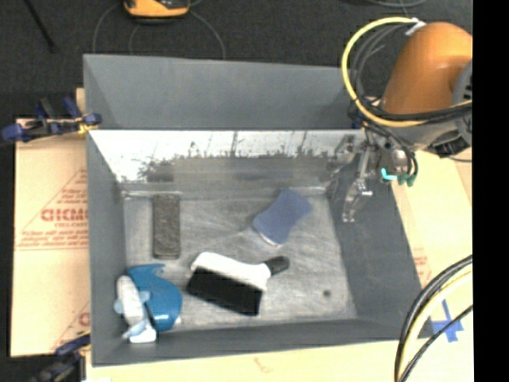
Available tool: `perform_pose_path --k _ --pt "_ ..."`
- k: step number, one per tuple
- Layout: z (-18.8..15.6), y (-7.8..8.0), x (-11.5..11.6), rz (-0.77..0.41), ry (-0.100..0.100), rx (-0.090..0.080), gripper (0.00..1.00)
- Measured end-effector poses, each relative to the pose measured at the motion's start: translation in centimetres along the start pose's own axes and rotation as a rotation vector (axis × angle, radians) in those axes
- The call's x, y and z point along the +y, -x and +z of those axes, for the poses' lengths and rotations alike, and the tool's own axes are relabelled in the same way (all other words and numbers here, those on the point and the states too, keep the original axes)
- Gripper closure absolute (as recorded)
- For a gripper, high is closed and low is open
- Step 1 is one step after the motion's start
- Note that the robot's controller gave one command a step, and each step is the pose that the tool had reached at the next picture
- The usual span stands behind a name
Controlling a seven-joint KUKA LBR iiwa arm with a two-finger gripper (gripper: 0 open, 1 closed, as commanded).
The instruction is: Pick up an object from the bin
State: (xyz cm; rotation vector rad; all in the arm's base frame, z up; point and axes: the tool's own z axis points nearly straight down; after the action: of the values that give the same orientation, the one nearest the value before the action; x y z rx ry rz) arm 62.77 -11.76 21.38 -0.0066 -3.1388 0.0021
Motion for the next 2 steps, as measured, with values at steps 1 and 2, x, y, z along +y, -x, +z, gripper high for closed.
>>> perform_pose_path --k 1,2 --pt "-0.5 0.2 0.0 -0.002 -0.001 -0.008 0.0" --pt "5.9 -1.2 1.2 0.007 -0.002 -0.012 0.0"
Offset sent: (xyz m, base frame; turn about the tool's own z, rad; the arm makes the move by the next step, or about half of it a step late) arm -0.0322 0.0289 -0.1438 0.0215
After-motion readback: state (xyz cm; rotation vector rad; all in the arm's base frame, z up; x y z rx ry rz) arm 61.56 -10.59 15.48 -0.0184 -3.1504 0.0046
